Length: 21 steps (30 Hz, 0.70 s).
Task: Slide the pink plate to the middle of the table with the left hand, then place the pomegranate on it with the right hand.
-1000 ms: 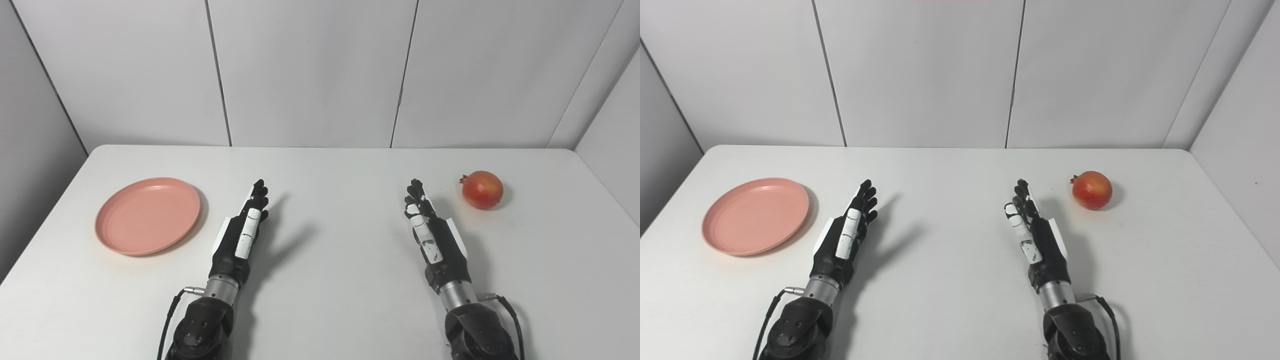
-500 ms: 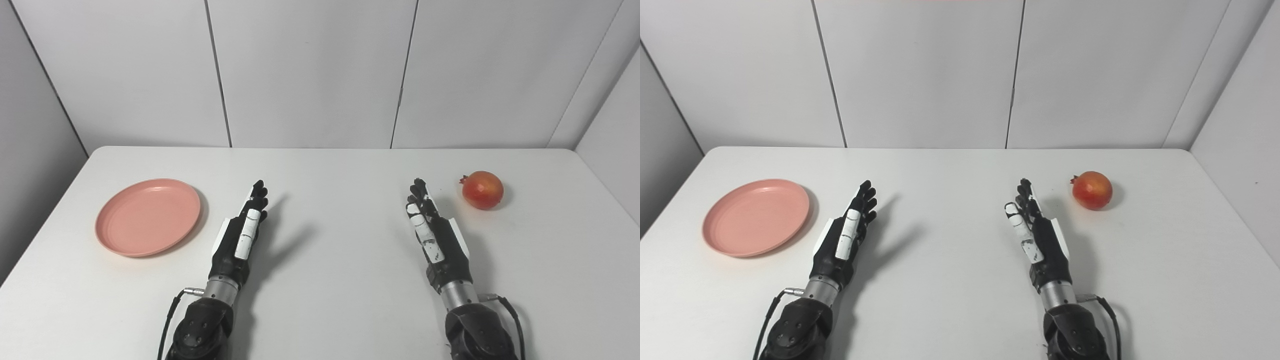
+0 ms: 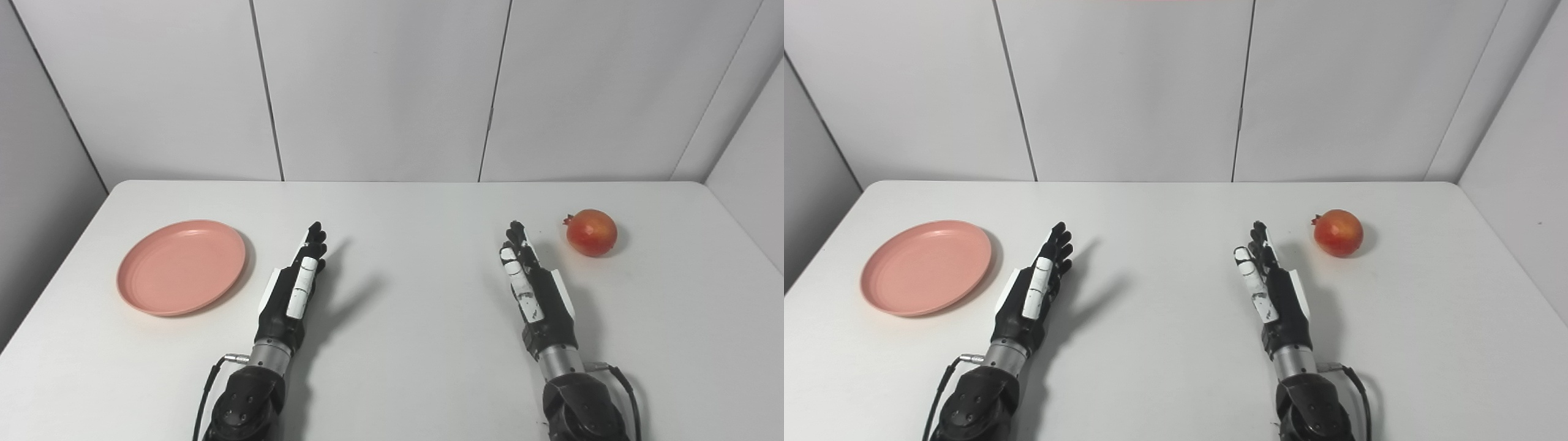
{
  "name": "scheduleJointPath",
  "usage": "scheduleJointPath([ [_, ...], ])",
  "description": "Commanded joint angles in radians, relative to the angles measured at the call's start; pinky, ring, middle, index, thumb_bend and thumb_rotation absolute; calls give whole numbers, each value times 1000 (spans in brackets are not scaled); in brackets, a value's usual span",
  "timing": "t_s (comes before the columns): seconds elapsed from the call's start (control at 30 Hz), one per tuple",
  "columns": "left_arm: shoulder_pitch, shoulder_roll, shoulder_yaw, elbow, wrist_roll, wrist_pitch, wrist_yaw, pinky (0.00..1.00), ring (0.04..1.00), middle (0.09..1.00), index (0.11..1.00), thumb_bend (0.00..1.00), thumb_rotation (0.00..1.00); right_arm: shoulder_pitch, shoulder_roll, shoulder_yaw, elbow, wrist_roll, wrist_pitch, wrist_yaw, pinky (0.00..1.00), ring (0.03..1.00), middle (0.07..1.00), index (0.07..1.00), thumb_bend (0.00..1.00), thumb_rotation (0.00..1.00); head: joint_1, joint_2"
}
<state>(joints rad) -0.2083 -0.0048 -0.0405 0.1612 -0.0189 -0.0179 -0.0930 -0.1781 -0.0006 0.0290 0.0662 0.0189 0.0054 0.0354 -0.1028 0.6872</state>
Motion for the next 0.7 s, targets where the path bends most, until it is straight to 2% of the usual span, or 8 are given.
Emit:
scheduleJointPath([
  [0.0,-44,3,-3,-20,4,-38,1,997,1000,1000,1000,727,1000,-40,-11,3,-33,2,-28,17,1000,1000,1000,1000,735,887,4,1],
  [0.1,-47,-1,-1,-16,-10,-41,-6,1000,1000,1000,1000,715,1000,-41,4,-13,-26,16,-38,-2,1000,1000,1000,1000,732,851,15,-2],
  [0.37,-48,-6,-3,-9,-4,-47,1,1000,1000,1000,1000,730,1000,-40,9,-25,-6,24,-67,-5,1000,999,999,980,593,829,26,-8],
  [0.5,-51,-6,-4,-4,1,-54,3,1000,1000,1000,1000,738,1000,-40,-3,-16,-6,14,-68,2,1000,1000,1000,999,642,871,33,-8],
  [0.67,-56,-10,2,0,-22,-50,-8,1000,1000,1000,1000,733,1000,-40,5,-25,-4,31,-58,-1,1000,1000,1000,995,670,833,51,-16],
])
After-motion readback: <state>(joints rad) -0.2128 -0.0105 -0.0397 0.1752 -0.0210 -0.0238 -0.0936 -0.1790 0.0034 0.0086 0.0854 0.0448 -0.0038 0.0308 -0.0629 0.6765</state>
